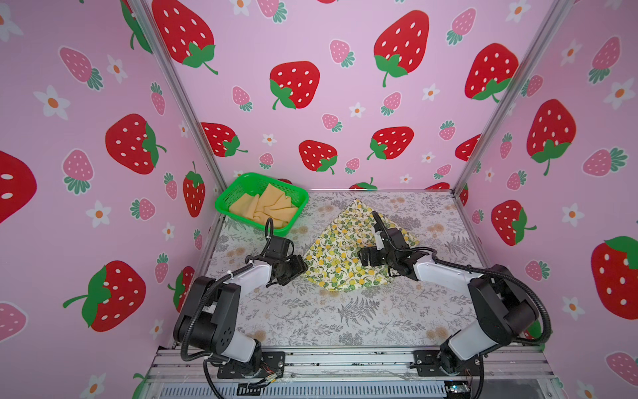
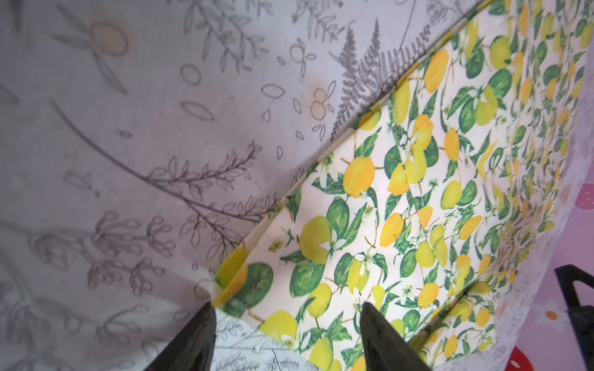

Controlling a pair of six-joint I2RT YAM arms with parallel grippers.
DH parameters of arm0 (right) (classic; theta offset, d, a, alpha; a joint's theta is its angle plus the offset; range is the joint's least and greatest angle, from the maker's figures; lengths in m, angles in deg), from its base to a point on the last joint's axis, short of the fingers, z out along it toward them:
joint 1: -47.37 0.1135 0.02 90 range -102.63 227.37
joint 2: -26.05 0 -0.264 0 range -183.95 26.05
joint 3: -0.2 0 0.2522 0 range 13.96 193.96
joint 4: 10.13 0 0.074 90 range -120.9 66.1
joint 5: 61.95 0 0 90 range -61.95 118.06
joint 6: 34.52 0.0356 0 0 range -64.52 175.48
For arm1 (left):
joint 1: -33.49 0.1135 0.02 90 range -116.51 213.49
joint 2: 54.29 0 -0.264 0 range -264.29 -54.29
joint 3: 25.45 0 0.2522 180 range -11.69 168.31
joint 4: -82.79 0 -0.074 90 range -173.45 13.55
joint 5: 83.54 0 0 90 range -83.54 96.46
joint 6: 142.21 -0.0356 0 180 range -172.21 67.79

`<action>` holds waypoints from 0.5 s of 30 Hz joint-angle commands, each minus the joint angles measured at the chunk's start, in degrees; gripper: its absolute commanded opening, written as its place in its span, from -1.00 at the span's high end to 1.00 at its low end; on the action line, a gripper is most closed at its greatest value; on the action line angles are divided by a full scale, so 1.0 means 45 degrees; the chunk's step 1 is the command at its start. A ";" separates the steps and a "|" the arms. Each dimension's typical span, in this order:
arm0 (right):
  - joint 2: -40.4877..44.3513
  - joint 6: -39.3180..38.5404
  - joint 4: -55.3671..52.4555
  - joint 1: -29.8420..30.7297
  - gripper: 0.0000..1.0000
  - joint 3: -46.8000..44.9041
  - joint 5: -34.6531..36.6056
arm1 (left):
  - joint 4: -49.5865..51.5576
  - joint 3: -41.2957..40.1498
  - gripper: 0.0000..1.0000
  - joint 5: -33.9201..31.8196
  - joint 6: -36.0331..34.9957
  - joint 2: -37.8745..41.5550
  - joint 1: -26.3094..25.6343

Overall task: Fold and stack skirts
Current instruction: Fold the skirt at the center of the table.

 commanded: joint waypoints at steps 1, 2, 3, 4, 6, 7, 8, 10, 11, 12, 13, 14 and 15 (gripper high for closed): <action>-0.0139 0.0060 0.0191 0.0134 -0.99 -0.0223 -0.0118 | 0.0405 -0.0164 -0.19 -0.0052 -0.0044 -0.0900 0.0051; -0.0148 0.0060 0.0188 0.0168 -0.99 -0.0241 -0.0138 | 0.0367 -0.0176 -0.09 -0.0022 -0.0048 -0.0945 0.0059; -0.0174 0.0060 0.0206 0.0183 -0.99 -0.0266 -0.0164 | 0.0346 -0.0183 0.02 -0.0012 -0.0063 -0.1020 0.0049; -0.0197 0.0080 0.0257 0.0193 -0.99 -0.0317 -0.0221 | 0.0375 -0.0189 0.09 -0.0016 -0.0065 -0.1047 0.0059; -0.0264 0.0133 0.0369 0.0189 -0.99 -0.0379 -0.0356 | 0.0403 -0.0173 0.34 0.0007 -0.0120 -0.1054 0.0059; -0.0327 0.0186 0.0396 0.0188 -0.99 -0.0391 -0.0453 | 0.0437 -0.0159 0.40 -0.0006 -0.0151 -0.1038 0.0060; -0.0381 0.0214 0.0433 0.0221 -0.99 -0.0399 -0.0550 | 0.0487 -0.0128 0.54 -0.0014 -0.0171 -0.1017 0.0059; -0.0445 0.0359 0.0513 0.0226 -0.98 -0.0431 -0.0733 | 0.0633 -0.0008 0.61 0.0018 -0.0227 -0.0957 0.0088; -0.0451 0.0425 0.0572 0.0236 -0.98 -0.0476 -0.0789 | 0.0687 0.0067 0.64 0.0055 -0.0248 -0.0929 0.0110; -0.0451 0.0497 0.0640 0.0277 -0.98 -0.0542 -0.0810 | 0.0759 0.0178 0.67 0.0084 -0.0283 -0.0915 0.0132; -0.0468 0.0565 0.0718 0.0309 -0.98 -0.0609 -0.0837 | 0.0855 0.0334 0.70 0.0100 -0.0332 -0.0885 0.0133; -0.0480 0.0604 0.0759 0.0329 -0.97 -0.0661 -0.0902 | 0.0946 0.0468 0.77 0.0111 -0.0373 -0.0889 0.0124; -0.0514 0.0662 0.0860 0.0368 -0.97 -0.0744 -0.1024 | 0.1074 0.0644 0.96 0.0060 -0.0393 -0.0876 0.0130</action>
